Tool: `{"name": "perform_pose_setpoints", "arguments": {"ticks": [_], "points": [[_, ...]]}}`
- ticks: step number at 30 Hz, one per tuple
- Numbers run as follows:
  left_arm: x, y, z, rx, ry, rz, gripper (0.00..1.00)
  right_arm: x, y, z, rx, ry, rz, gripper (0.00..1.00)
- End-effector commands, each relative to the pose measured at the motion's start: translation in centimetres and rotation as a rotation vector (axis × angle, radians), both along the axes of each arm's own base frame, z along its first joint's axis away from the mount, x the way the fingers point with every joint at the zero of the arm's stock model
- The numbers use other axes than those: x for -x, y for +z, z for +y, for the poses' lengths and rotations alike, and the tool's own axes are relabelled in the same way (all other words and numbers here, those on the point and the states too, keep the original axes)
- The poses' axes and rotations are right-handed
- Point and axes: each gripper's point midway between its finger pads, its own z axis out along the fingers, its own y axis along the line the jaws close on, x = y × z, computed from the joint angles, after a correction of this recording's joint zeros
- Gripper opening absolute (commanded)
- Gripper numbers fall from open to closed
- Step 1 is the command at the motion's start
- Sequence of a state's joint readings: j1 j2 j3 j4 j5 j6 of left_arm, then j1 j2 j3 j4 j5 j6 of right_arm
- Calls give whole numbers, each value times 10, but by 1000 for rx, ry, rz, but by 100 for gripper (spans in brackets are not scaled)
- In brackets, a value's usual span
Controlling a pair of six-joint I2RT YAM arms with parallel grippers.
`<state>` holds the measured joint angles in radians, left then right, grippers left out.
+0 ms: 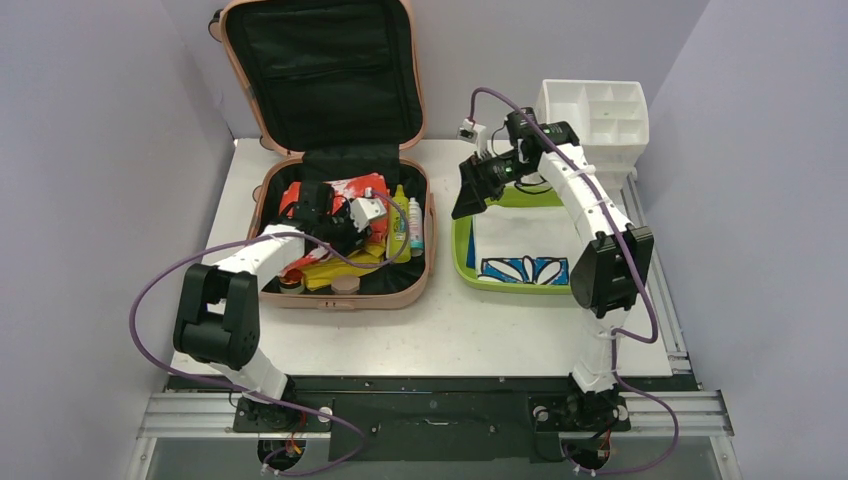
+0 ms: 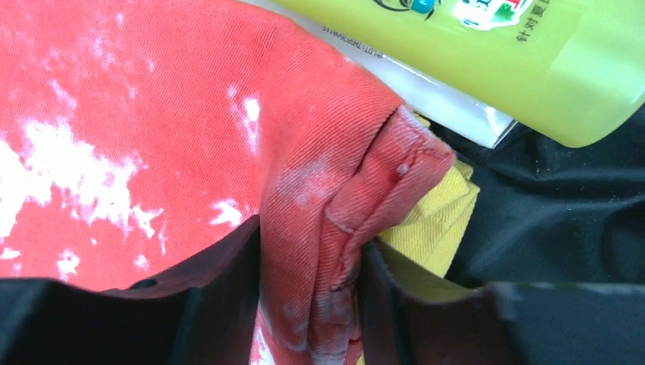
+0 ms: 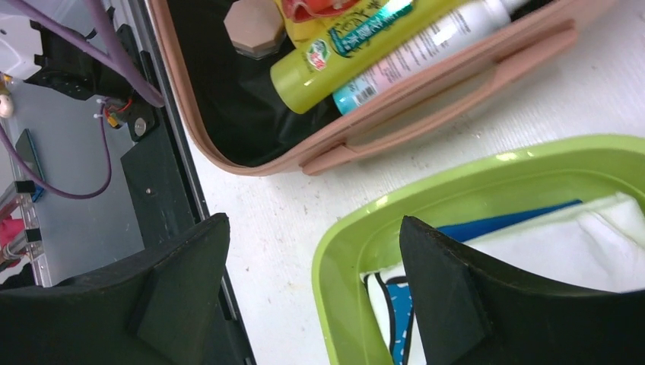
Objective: Open, take out, and arrange the luggage
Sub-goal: Pick up the clothes from the luggage.
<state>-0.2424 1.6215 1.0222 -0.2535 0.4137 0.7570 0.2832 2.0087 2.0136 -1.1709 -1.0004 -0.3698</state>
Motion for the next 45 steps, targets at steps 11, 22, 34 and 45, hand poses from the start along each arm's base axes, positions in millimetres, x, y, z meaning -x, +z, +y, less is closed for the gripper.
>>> {"name": "perform_pose_setpoints", "arguments": {"ticks": [11,22,34,45], "points": [[-17,26,7,69,46,-2,72,16,21,26,-34,90,-56,79],[-17,40,2,127,18,9,81,28,16,25,-31,121,-30,79],[-14,34,-6,142,16,48,26,31,11,34,-37,117,-1,79],[-26,75,4,290,108,20,3,-23,50,109,-333,-229,173,84]]}}
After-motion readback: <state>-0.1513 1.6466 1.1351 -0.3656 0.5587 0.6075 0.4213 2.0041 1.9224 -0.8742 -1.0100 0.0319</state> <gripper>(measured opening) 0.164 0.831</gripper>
